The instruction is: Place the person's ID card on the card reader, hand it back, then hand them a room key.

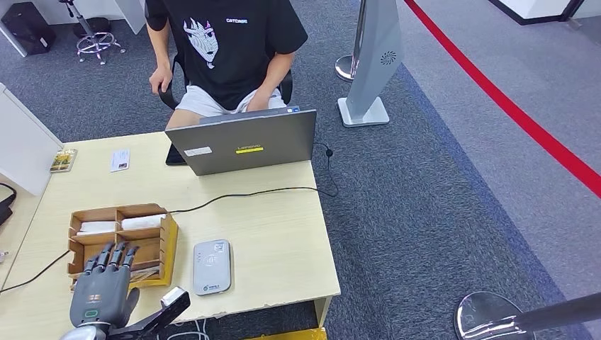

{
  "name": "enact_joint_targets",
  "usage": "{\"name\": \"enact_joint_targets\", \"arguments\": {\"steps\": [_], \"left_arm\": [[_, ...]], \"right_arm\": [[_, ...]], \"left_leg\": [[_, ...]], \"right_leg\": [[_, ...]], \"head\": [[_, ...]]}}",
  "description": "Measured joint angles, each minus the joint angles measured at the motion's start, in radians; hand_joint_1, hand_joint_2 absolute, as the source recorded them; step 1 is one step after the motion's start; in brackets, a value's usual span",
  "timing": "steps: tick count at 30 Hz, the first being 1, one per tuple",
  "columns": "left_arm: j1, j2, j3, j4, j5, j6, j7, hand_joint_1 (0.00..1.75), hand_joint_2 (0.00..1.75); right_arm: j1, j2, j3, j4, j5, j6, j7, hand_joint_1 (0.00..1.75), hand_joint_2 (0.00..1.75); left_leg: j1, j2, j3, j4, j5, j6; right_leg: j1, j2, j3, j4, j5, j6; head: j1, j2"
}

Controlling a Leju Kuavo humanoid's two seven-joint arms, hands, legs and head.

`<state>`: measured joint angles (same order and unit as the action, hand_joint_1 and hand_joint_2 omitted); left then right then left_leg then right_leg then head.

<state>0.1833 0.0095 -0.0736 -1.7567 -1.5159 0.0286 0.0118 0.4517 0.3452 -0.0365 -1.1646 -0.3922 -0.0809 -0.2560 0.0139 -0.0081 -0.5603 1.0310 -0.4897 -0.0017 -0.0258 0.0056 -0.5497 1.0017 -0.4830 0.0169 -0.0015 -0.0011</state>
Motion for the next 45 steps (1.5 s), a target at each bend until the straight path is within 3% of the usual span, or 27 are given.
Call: {"name": "enact_joint_targets", "arguments": {"steps": [30, 36, 45], "left_arm": [[0.001, 0.003, 0.000, -0.010, 0.016, -0.011, 0.001, 1.75, 1.75], [-0.029, 0.066, 0.018, -0.075, 0.088, -0.006, -0.009, 1.75, 1.75], [-0.195, 0.143, 0.116, -0.260, 0.209, -0.094, 0.004, 1.75, 1.75]], "right_arm": [[0.000, 0.000, 0.000, 0.000, -0.003, -0.003, 0.001, 0.00, 1.75], [-0.001, 0.000, 0.000, 0.006, -0.015, -0.008, -0.002, 0.00, 1.75], [-0.014, 0.000, -0.014, 0.031, -0.020, 0.017, -0.001, 0.00, 1.75]], "left_leg": [[0.000, 0.000, 0.000, 0.000, 0.000, 0.000], [0.001, -0.001, 0.000, 0.000, 0.000, 0.000], [0.001, -0.001, -0.001, 0.000, 0.002, -0.001]], "right_leg": [[0.000, 0.000, 0.000, 0.000, 0.000, 0.000], [0.000, -0.001, 0.000, 0.000, 0.000, 0.000], [0.001, -0.001, 0.000, 0.000, 0.001, -0.002]], "head": [[0.000, 0.000], [0.000, 0.000], [0.000, 0.000]]}}
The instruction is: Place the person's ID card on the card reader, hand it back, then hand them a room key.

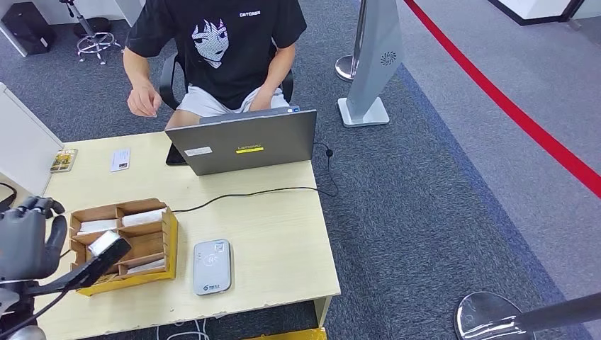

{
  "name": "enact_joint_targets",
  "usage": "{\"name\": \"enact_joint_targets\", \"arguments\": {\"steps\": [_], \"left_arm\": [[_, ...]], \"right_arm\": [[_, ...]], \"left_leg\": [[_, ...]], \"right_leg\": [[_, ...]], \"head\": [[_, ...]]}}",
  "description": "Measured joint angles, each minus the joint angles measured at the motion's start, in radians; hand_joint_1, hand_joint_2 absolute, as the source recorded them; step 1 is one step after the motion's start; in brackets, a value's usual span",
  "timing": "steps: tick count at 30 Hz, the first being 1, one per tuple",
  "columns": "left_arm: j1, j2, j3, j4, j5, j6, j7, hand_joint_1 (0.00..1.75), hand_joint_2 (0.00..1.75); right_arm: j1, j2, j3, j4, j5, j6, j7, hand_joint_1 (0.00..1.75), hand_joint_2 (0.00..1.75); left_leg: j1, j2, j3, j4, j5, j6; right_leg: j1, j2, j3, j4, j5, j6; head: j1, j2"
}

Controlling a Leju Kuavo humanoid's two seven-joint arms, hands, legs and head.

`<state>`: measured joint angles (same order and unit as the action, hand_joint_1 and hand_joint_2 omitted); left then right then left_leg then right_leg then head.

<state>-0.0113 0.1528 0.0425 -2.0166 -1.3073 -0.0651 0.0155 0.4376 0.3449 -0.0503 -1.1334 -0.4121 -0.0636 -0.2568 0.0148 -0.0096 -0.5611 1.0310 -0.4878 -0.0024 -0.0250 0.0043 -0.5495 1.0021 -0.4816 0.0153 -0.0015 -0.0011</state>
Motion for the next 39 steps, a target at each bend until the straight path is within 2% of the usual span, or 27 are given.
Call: {"name": "enact_joint_targets", "arguments": {"steps": [8, 15, 24, 35, 36, 39], "left_arm": [[0.006, 0.000, 0.066, -0.019, 0.013, 0.067, -0.015, 1.75, 1.75], [0.021, -0.011, 0.074, 0.069, -0.013, 0.078, -0.022, 1.75, 1.75], [0.026, -0.030, 0.074, 0.161, -0.018, 0.079, -0.018, 1.75, 1.75], [0.023, -0.043, 0.074, 0.188, -0.018, 0.079, -0.018, 1.75, 1.75], [0.022, -0.043, 0.074, 0.188, -0.018, 0.079, -0.018, 1.68, 1.75], [0.022, -0.046, 0.074, 0.189, -0.015, 0.081, -0.019, 0.38, 1.75]], "right_arm": [[0.017, 0.000, 0.003, -0.023, -0.003, -0.075, 0.066, 0.00, 1.75], [0.071, 0.000, 0.025, -0.109, 0.004, -0.155, 0.128, 0.00, 1.75], [0.088, 0.000, 0.033, -0.147, 0.004, -0.161, 0.138, 0.00, 1.75], [0.093, 0.001, 0.035, -0.158, 0.004, -0.161, 0.138, 0.00, 1.75], [0.093, 0.001, 0.035, -0.158, 0.004, -0.161, 0.138, 0.00, 1.75], [0.094, 0.001, 0.036, -0.160, 0.004, -0.166, 0.138, 0.00, 1.75]], "left_leg": [[-0.001, 0.000, -0.001, 0.000, 0.000, 0.000], [0.000, 0.001, -0.001, 0.000, -0.001, 0.000], [-0.001, 0.001, -0.001, 0.000, -0.001, 0.000], [-0.001, 0.001, -0.001, 0.000, -0.001, 0.000], [-0.001, 0.002, -0.001, 0.000, -0.001, 0.000], [-0.001, 0.002, -0.001, 0.000, -0.001, 0.000]], "right_leg": [[0.000, 0.000, -0.001, 0.000, 0.000, 0.000], [0.000, 0.000, -0.002, 0.000, 0.000, 0.000], [0.000, 0.000, -0.001, 0.000, 0.000, 0.000], [0.000, 0.002, -0.002, 0.000, 0.000, 0.000], [0.000, 0.002, -0.002, 0.000, 0.000, 0.000], [0.000, 0.002, -0.002, 0.000, 0.000, 0.000]], "head": [[0.000, 0.000], [0.000, 0.000], [0.000, 0.000], [0.000, 0.000], [0.000, 0.000], [0.000, 0.000]]}}
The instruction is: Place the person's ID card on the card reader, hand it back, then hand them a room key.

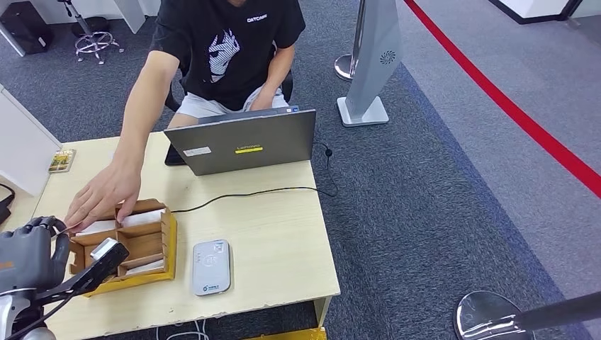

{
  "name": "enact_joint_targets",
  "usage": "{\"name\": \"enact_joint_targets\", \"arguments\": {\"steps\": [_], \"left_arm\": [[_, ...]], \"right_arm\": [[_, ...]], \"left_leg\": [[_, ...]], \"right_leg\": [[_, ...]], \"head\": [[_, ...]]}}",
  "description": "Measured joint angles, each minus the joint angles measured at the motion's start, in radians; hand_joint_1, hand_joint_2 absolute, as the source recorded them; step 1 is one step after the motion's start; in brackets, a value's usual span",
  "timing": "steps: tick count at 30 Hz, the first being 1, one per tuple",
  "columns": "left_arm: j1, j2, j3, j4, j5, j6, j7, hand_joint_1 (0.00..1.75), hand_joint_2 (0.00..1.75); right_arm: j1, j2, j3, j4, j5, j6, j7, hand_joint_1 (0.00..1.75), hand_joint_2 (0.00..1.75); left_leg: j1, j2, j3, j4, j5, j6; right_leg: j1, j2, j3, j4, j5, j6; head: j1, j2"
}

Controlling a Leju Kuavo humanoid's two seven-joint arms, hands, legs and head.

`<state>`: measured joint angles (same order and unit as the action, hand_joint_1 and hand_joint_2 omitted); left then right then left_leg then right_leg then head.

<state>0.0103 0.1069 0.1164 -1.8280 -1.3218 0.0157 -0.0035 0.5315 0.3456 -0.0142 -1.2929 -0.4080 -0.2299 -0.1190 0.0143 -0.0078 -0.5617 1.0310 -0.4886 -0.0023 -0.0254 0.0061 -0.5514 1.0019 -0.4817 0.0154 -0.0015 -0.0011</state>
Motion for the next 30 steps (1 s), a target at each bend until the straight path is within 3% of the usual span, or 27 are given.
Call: {"name": "enact_joint_targets", "arguments": {"steps": [1, 17, 22, 27, 30], "left_arm": [[0.000, 0.000, 0.000, 0.000, 0.003, 0.002, -0.001, 0.00, 1.75], [0.005, -0.027, 0.010, -0.062, 0.091, 0.082, -0.041, 0.00, 1.75], [0.036, -0.085, 0.060, -0.170, 0.225, 0.138, -0.103, 0.00, 1.75], [0.061, -0.130, 0.093, -0.238, 0.249, 0.144, -0.123, 0.00, 1.75], [0.085, -0.170, 0.116, -0.279, 0.352, 0.165, -0.166, 0.00, 1.75]], "right_arm": [[0.000, 0.000, 0.000, -0.001, 0.000, -0.004, 0.000, 0.00, 1.75], [-0.003, 0.000, 0.006, 0.000, -0.025, -0.027, -0.025, 0.00, 1.75], [-0.030, -0.004, 0.022, 0.034, -0.117, -0.100, -0.103, 0.00, 1.75], [-0.041, -0.011, 0.035, 0.050, -0.128, -0.117, -0.114, 0.00, 1.75], [-0.042, -0.014, 0.039, 0.052, -0.131, -0.128, -0.119, 0.00, 1.75]], "left_leg": [[0.000, 0.000, 0.000, 0.000, 0.000, 0.000], [0.000, -0.001, -0.001, 0.000, 0.000, 0.000], [0.000, -0.001, -0.001, 0.000, 0.000, 0.000], [0.000, -0.002, -0.001, 0.000, 0.000, 0.001], [0.000, -0.002, -0.002, 0.000, -0.001, 0.001]], "right_leg": [[0.000, 0.000, 0.000, 0.000, 0.000, 0.000], [0.000, 0.000, 0.001, 0.000, 0.000, 0.000], [0.000, -0.001, 0.001, 0.000, 0.000, 0.000], [0.000, -0.002, 0.001, 0.000, 0.000, 0.000], [0.000, -0.002, 0.001, 0.000, 0.000, 0.000]], "head": [[0.000, 0.000], [0.000, 0.000], [0.000, 0.000], [0.000, 0.000], [0.000, 0.000]]}}
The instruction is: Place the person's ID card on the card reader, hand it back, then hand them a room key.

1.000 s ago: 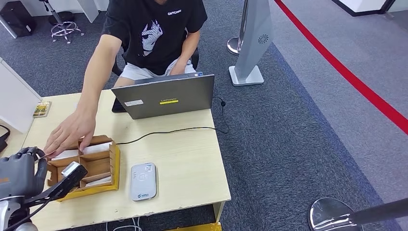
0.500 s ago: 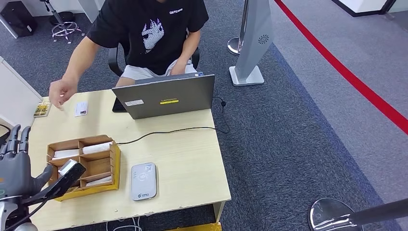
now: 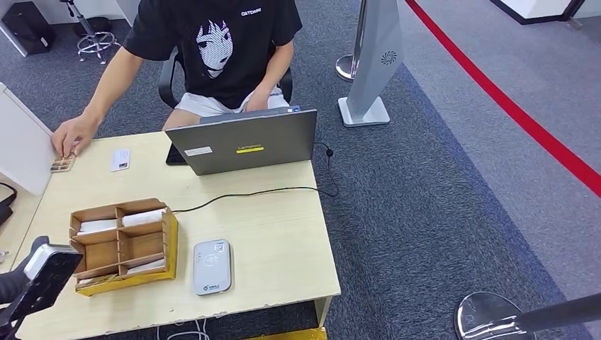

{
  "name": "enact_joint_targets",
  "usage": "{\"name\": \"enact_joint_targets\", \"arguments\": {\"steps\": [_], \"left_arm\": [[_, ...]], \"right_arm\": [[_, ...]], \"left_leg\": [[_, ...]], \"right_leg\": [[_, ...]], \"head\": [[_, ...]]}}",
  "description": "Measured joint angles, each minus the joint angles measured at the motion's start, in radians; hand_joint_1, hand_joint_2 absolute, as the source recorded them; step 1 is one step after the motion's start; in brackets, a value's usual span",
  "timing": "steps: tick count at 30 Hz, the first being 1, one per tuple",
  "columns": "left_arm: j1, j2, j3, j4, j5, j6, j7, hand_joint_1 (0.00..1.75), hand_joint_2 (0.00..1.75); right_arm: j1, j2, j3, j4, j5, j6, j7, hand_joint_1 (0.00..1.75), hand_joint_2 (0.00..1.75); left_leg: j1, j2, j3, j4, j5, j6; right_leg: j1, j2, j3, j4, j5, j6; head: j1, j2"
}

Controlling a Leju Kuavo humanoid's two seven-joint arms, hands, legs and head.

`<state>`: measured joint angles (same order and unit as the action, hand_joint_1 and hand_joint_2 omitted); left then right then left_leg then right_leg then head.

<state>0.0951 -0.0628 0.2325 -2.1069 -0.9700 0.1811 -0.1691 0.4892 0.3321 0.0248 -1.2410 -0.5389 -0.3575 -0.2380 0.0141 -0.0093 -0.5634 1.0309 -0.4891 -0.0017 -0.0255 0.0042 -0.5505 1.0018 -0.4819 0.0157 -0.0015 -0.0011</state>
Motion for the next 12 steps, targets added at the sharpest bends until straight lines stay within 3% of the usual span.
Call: {"name": "enact_joint_targets", "arguments": {"steps": [3, 6, 9, 12], "left_arm": [[0.072, -0.078, 0.043, -0.087, 0.239, -0.028, -0.078, 0.00, 1.75], [0.185, -0.159, 0.104, -0.168, 0.585, -0.148, -0.096, 0.00, 1.75], [0.297, -0.206, 0.151, -0.195, 0.912, -0.282, -0.092, 0.00, 1.75], [0.392, -0.233, 0.178, -0.196, 1.085, -0.338, -0.152, 0.00, 1.75]], "right_arm": [[0.009, -0.003, 0.007, -0.014, -0.013, -0.029, -0.006, 0.00, 1.75], [0.033, -0.004, 0.009, -0.061, -0.035, -0.064, 0.003, 0.00, 1.75], [0.044, -0.004, 0.000, -0.102, -0.053, -0.098, -0.001, 0.00, 1.75], [0.046, -0.003, -0.008, -0.127, -0.050, -0.124, -0.022, 0.00, 1.75]], "left_leg": [[0.000, 0.001, 0.000, 0.000, -0.001, 0.001], [-0.002, 0.001, 0.000, 0.000, -0.003, 0.002], [-0.002, 0.001, 0.000, 0.000, -0.004, 0.003], [-0.002, 0.002, 0.001, 0.000, -0.005, 0.002]], "right_leg": [[0.000, 0.001, 0.000, 0.000, -0.001, 0.001], [-0.001, 0.001, 0.000, 0.000, -0.002, 0.002], [-0.001, 0.001, 0.000, -0.001, -0.003, 0.003], [-0.002, 0.002, 0.000, -0.001, -0.004, 0.003]], "head": [[0.000, 0.000], [0.000, 0.000], [0.000, 0.000], [0.000, 0.000]]}}
